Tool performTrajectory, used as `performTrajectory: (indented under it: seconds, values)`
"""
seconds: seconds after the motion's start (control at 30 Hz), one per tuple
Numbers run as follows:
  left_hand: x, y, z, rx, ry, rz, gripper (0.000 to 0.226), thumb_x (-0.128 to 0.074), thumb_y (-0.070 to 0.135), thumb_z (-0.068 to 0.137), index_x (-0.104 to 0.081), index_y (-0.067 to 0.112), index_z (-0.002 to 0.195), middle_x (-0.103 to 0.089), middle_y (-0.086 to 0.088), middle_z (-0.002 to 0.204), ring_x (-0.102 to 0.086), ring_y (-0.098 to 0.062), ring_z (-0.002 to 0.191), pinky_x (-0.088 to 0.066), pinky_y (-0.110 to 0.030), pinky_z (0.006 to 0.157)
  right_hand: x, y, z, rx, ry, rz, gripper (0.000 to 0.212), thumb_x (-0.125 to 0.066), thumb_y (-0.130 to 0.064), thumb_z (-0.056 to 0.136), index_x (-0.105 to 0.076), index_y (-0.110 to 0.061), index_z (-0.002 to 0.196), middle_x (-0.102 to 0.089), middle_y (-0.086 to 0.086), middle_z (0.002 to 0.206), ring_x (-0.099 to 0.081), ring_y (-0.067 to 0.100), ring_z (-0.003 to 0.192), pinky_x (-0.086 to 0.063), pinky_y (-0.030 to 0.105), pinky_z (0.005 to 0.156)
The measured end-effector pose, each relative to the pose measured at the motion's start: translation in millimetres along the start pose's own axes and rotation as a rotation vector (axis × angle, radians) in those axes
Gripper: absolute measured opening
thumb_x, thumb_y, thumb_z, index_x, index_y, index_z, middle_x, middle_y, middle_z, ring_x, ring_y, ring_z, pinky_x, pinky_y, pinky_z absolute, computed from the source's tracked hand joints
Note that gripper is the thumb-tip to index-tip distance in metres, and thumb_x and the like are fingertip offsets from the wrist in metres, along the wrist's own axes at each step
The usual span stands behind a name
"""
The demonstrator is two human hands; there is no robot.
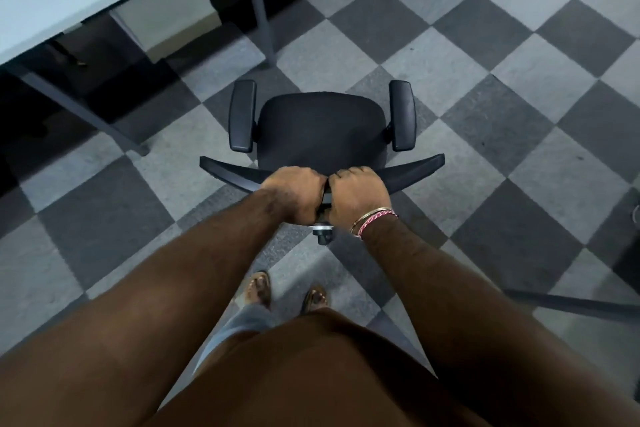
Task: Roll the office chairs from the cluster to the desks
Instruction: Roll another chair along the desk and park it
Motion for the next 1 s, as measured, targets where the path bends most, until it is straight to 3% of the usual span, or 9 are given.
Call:
performTrajectory:
  seconds: [0.13, 0.47, 0.8, 1.0]
  values:
    - [9, 12, 27, -0.068, 0.011, 0.042, 0.027, -0.064, 0.051, 0.083, -0.062, 0.030, 0.101, -0.069, 0.007, 0.091, -0.066, -0.021, 0.078, -0.057, -0.037, 0.073, -3, 25, 2, -0.053, 0.010, 0.057, 0.033, -0.063, -0.052, 0.074, -0.067, -0.023, 0.089, -0.069, -0.002, 0.089, -0.064, 0.022, 0.082, -0.045, 0.033, 0.068]
    - [59, 17, 139, -0.220, 0.069, 0.144, 0.024, -0.059, 0.050, 0.084, -0.061, 0.029, 0.096, -0.064, 0.011, 0.080, -0.062, -0.017, 0.067, -0.059, -0.038, 0.064, 2, 116, 61, -0.247, 0.010, 0.094, 0.047, -0.062, -0.070, 0.073, -0.067, -0.027, 0.090, -0.068, -0.006, 0.086, -0.064, 0.018, 0.078, -0.051, 0.032, 0.069]
    - [118, -11, 249, -0.297, 0.085, 0.175, 0.027, -0.070, 0.048, 0.082, -0.060, 0.033, 0.102, -0.058, 0.013, 0.076, -0.056, -0.010, 0.063, -0.051, -0.033, 0.058, 19, 187, 150, -0.385, -0.001, 0.117, 0.045, -0.059, -0.071, 0.074, -0.067, -0.027, 0.081, -0.067, -0.008, 0.077, -0.064, 0.019, 0.069, -0.045, 0.028, 0.059]
    - [145, -12, 306, -0.365, 0.070, 0.226, 0.029, -0.073, 0.053, 0.080, -0.060, 0.035, 0.098, -0.059, 0.014, 0.074, -0.058, -0.010, 0.062, -0.059, -0.035, 0.063, 20, 231, 188, -0.412, 0.020, 0.088, 0.029, -0.062, -0.053, 0.078, -0.068, -0.024, 0.075, -0.067, -0.006, 0.072, -0.065, 0.022, 0.065, -0.044, 0.028, 0.056]
Point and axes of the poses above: each hand's wrist, its own z-axis towards the middle knuckle, its own x-axis out of the back of the hand, y = z × x, the point moved 5 cm from there along z, towards the middle knuckle
